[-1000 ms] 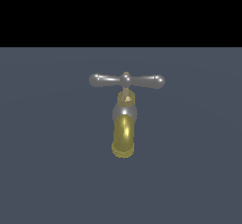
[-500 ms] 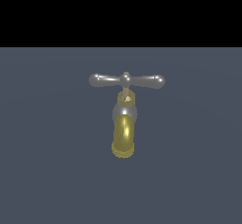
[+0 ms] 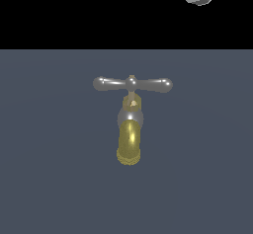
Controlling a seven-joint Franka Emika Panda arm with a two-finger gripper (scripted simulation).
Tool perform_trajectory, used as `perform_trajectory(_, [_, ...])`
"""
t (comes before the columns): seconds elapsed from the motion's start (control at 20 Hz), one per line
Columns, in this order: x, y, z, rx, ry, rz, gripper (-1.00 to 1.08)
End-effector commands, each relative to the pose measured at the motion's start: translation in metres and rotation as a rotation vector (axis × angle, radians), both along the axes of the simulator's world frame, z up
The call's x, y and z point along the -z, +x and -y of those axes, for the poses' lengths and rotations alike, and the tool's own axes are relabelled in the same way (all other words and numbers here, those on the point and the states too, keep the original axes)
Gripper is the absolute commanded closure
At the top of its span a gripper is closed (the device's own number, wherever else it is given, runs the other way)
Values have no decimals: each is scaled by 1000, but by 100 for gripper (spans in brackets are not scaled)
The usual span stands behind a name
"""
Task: Turn on the faucet by rotating a designated handle.
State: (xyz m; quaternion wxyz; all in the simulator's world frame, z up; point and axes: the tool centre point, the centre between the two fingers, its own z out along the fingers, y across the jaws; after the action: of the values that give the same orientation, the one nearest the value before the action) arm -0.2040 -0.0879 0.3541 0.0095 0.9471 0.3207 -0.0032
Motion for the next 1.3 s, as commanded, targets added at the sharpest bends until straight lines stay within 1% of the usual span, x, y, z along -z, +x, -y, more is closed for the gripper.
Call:
perform_trajectory(0.0, [13, 6, 4, -64, 1, 0, 108])
perform_trajectory(0.65, [75, 40, 18, -380, 5, -4, 108])
perform_trajectory(1.25, [127, 72, 20, -642, 10, -7, 108])
